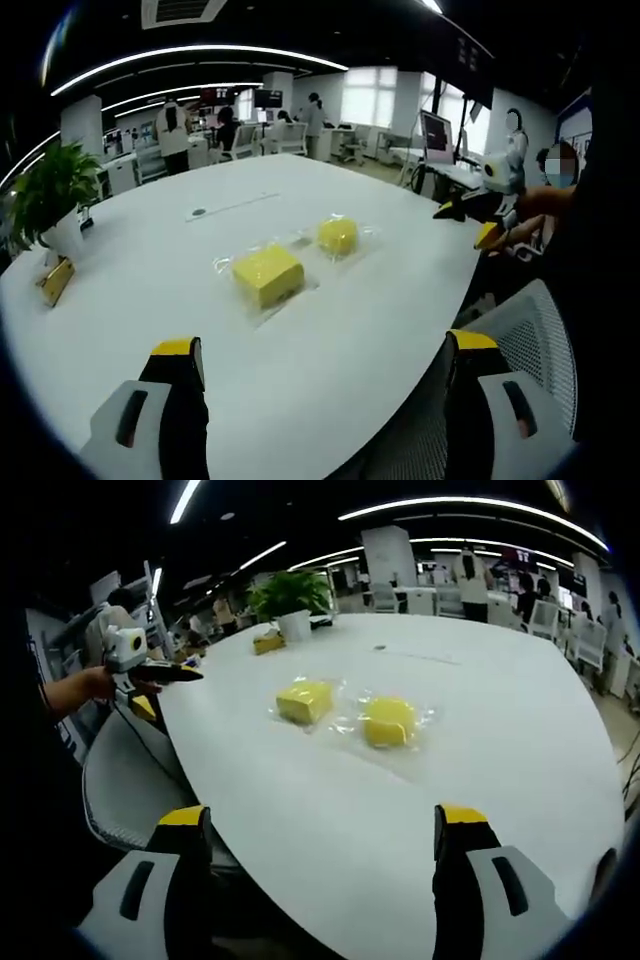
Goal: Compare the silicone blocks by pressing each to a similar depth, holding the contact briefly, and releasing to observe deformation and rebound differences across the visible hardness samples.
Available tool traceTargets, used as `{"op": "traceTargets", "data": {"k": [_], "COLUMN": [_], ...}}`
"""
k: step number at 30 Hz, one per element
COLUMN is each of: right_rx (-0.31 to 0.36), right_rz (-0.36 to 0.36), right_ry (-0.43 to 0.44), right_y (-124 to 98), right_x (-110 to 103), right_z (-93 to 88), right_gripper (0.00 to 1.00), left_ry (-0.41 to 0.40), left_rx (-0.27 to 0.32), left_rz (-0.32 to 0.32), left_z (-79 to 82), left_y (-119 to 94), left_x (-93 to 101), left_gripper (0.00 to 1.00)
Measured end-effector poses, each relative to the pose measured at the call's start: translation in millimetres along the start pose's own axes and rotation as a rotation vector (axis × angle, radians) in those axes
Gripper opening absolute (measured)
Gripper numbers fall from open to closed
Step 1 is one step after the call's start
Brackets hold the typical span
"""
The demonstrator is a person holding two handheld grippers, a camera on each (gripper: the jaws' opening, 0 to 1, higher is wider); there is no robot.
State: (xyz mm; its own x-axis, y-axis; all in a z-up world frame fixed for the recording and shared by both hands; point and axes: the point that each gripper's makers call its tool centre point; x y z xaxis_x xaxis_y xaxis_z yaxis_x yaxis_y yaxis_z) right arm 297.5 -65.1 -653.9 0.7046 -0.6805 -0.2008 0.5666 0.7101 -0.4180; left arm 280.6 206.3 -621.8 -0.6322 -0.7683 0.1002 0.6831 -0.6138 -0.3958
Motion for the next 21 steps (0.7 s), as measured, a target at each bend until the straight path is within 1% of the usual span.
{"op": "traceTargets", "data": {"k": [9,12,21], "right_rx": [-0.013,-0.030,-0.039], "right_rz": [0.003,0.002,0.002], "right_ry": [-0.015,-0.027,-0.032], "right_y": [0.0,-0.7,-2.6], "right_x": [-1.3,-1.4,-1.3], "right_z": [-2.6,-5.4,-5.8], "right_gripper": [0.84,0.83,0.81], "left_ry": [-0.006,-0.006,-0.012], "left_rx": [-0.007,-0.007,-0.016], "left_rz": [-0.002,-0.005,-0.007], "left_z": [-3.1,-3.6,-6.7], "left_y": [0.4,0.7,1.3], "left_x": [0.2,0.8,1.1], "left_gripper": [0.99,0.99,0.99]}}
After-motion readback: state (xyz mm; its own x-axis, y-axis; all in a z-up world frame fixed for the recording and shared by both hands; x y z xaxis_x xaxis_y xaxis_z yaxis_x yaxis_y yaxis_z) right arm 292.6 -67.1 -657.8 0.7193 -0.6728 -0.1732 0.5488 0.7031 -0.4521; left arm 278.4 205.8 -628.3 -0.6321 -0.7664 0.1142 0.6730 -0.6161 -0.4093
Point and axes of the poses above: the point that each gripper's makers call its tool centre point, and the gripper's own axes: y roughly forward along the fingers, x roughly to its right, z roughly out of its top, and after that the axes turned 8 degrees about x, right-handed
